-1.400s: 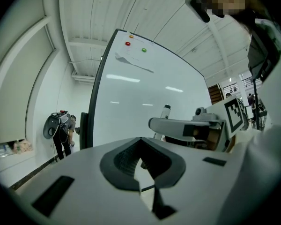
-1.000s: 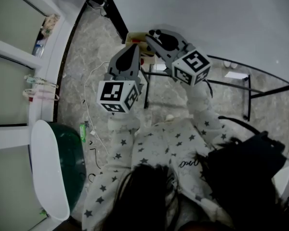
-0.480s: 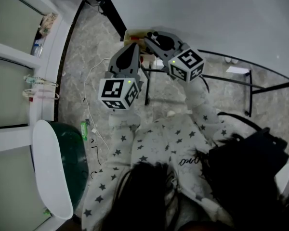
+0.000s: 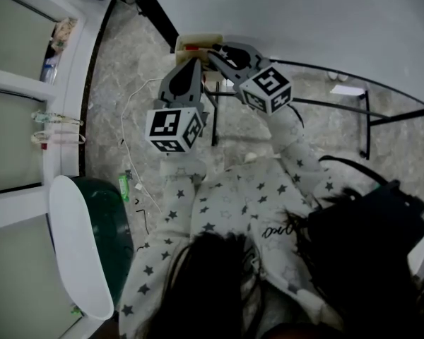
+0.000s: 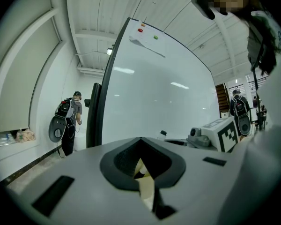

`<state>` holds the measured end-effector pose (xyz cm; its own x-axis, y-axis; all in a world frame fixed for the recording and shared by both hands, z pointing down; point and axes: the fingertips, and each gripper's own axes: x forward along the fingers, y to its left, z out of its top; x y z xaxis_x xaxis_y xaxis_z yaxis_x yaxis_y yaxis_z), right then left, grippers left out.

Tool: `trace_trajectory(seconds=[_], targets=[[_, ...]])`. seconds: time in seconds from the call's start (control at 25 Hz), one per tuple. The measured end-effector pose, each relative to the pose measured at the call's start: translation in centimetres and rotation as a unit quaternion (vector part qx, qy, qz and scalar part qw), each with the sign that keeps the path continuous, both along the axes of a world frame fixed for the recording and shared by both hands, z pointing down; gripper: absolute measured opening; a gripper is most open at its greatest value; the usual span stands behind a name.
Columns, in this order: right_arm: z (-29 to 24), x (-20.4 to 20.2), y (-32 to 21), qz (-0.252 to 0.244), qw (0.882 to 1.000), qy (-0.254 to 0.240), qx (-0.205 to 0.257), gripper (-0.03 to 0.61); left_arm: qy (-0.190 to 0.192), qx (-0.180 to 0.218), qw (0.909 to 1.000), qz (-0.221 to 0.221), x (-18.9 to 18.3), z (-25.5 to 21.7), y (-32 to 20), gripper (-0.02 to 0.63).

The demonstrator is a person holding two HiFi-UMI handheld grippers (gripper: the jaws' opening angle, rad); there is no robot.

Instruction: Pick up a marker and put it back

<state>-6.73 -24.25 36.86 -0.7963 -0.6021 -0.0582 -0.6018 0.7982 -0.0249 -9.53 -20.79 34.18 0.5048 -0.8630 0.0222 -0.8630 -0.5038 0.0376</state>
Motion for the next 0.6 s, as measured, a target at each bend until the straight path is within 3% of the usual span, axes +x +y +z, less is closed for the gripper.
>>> trace_trajectory(seconds=[0.6], targets=[[1.0,-0.4,0.1,0.016,0.999,0.035,0.015,0.075,0.000,-0.009,1.0000,0.002,0.3,1.4,0.1,0.000]])
